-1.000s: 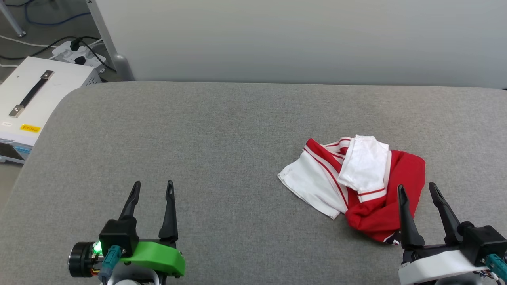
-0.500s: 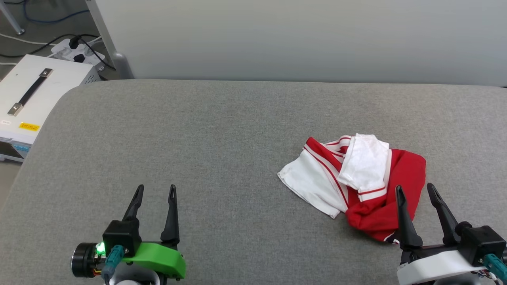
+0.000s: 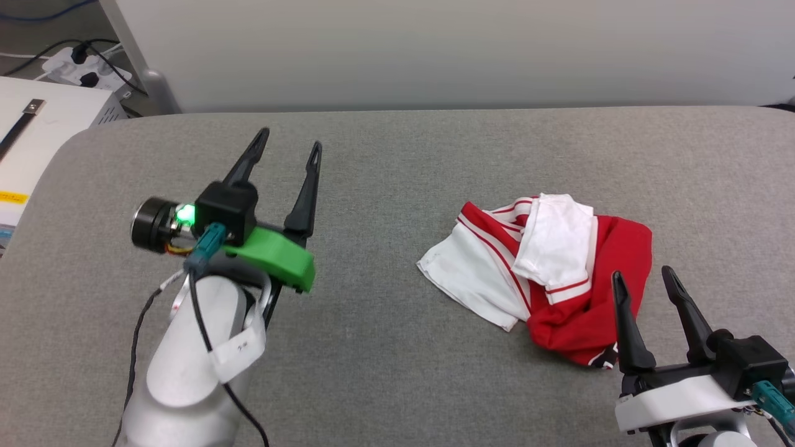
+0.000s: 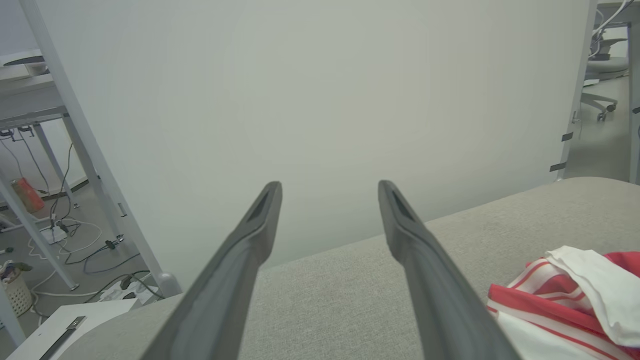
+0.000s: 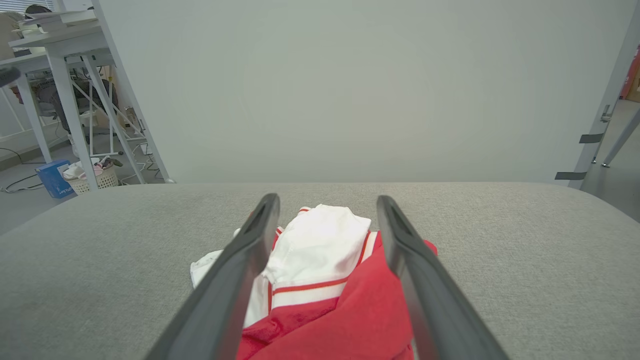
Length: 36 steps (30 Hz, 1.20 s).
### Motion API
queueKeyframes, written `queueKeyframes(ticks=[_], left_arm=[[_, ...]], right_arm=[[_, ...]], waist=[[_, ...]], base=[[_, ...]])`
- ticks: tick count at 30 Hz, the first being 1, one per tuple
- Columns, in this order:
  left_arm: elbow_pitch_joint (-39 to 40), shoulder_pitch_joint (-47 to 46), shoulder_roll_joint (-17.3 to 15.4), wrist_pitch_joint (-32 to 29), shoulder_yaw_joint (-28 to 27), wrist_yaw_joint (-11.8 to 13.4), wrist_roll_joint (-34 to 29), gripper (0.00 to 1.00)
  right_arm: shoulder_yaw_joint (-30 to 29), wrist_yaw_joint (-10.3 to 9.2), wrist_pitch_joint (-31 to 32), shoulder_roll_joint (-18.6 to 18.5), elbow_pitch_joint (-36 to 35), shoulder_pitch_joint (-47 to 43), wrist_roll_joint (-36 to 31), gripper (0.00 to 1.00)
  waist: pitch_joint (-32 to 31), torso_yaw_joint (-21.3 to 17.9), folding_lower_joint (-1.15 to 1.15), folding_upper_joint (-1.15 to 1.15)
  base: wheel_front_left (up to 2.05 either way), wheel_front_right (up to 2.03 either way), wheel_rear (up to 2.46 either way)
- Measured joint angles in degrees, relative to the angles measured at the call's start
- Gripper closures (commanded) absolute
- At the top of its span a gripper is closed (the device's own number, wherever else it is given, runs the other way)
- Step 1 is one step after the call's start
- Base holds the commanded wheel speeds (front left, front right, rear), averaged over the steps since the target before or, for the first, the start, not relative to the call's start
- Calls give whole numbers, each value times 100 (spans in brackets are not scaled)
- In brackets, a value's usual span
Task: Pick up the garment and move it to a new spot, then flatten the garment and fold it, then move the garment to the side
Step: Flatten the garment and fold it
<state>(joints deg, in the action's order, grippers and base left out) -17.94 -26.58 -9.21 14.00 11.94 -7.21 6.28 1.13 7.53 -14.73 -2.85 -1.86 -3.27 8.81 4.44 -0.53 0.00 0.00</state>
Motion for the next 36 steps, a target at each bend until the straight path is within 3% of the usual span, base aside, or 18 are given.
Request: queueKeyframes(ticks=[9,22,28,36], left_arm=[[-610,-1880,-480,-1116,2001,-12,1172,0],[-777,-3461,-1000,-3973,4933,-12,3474,0],[-764,-3738,-1218,-4697,5815,-12,4239,0],[-1001,-3738,-1458,-5176,6116,-12,4364,0]], right_arm=[[51,0,0,2,-45,236,0,0],[125,0,0,1,-68,565,98,0],[181,0,0,1,-78,707,152,0],[223,0,0,0,-114,904,226,0]], waist=[[294,-315,0,0],[824,-795,1,0],[1081,-990,1,0],[1468,-1215,1,0]], base=[[0,0,0],[0,0,0],[0,0,0],[0,0,0]])
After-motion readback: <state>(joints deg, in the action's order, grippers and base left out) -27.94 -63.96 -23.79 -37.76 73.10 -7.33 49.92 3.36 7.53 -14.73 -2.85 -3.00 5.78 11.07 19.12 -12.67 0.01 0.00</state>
